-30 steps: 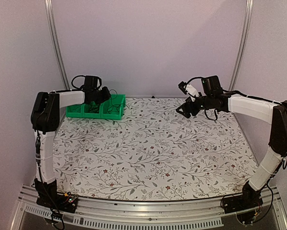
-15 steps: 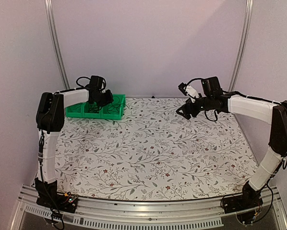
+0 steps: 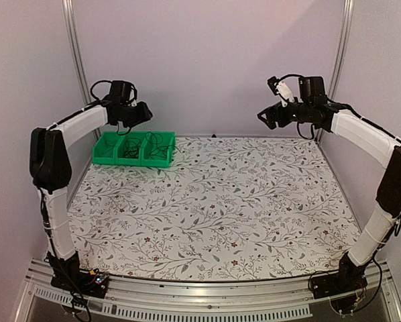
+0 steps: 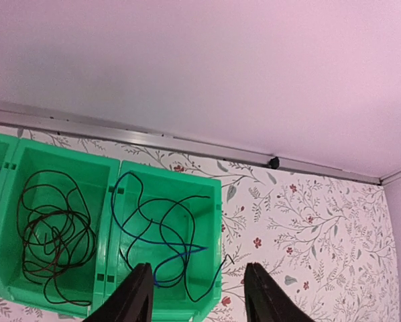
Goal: Untangle the cables
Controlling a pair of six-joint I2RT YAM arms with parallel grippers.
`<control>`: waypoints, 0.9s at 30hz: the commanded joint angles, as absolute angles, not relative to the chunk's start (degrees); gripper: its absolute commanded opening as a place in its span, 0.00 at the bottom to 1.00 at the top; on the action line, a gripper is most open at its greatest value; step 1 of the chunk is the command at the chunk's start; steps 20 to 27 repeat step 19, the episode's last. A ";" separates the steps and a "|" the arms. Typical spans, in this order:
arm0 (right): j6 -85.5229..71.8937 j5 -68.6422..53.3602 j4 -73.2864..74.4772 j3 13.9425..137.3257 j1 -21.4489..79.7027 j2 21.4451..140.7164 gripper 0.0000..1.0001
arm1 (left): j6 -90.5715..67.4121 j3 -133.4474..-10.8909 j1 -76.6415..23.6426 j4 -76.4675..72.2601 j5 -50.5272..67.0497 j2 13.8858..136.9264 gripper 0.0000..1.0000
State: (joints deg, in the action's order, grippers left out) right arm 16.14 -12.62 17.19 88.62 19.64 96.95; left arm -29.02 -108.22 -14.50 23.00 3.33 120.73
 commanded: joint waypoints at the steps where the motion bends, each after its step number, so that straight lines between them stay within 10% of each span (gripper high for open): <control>1: 10.00 -10.57 17.43 92.05 19.09 96.43 0.92 | -25.91 -108.62 -14.10 25.22 2.05 114.66 0.48; 27: 6.71 -1.74 10.37 95.60 19.05 91.43 0.93 | -19.62 -99.55 -15.95 17.68 -2.64 97.54 0.50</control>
